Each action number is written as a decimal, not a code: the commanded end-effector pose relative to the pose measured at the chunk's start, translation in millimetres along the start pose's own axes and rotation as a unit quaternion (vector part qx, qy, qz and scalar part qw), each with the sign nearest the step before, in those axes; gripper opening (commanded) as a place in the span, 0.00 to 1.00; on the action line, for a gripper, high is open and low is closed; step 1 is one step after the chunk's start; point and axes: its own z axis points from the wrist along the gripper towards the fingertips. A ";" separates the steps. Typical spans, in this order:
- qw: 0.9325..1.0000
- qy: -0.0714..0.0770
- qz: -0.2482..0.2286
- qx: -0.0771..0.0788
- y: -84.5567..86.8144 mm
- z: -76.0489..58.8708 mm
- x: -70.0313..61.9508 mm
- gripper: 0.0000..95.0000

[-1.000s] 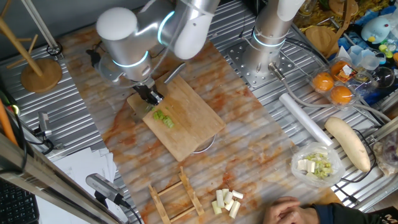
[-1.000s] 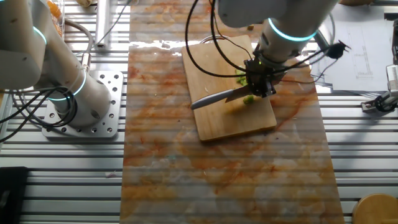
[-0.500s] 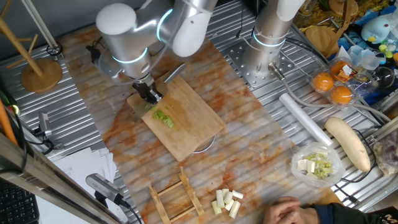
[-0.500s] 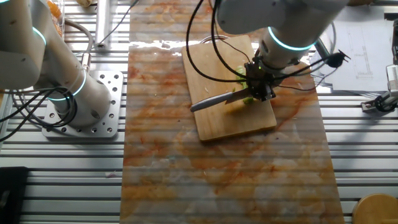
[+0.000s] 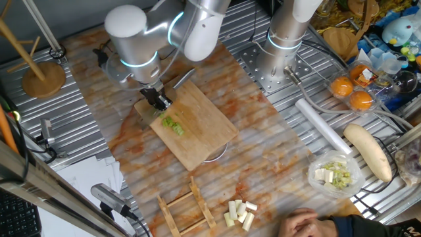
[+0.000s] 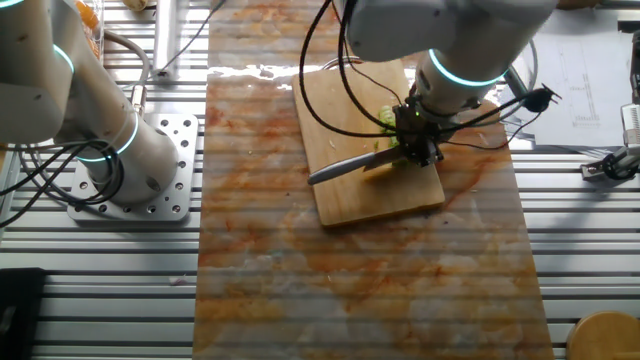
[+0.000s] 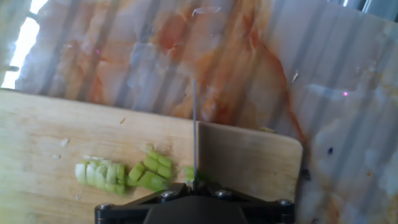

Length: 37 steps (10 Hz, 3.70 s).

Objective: Chop the scallions

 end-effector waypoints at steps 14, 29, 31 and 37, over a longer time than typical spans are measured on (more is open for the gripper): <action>0.995 0.011 0.071 -0.067 38.0 -27.5 -12.4 0.00; 0.996 0.006 0.075 -0.057 40.0 -25.5 -12.8 0.00; 0.996 0.004 0.074 -0.052 44.4 -18.3 -11.1 0.00; 0.996 -0.002 0.069 -0.055 46.4 4.1 -10.3 0.00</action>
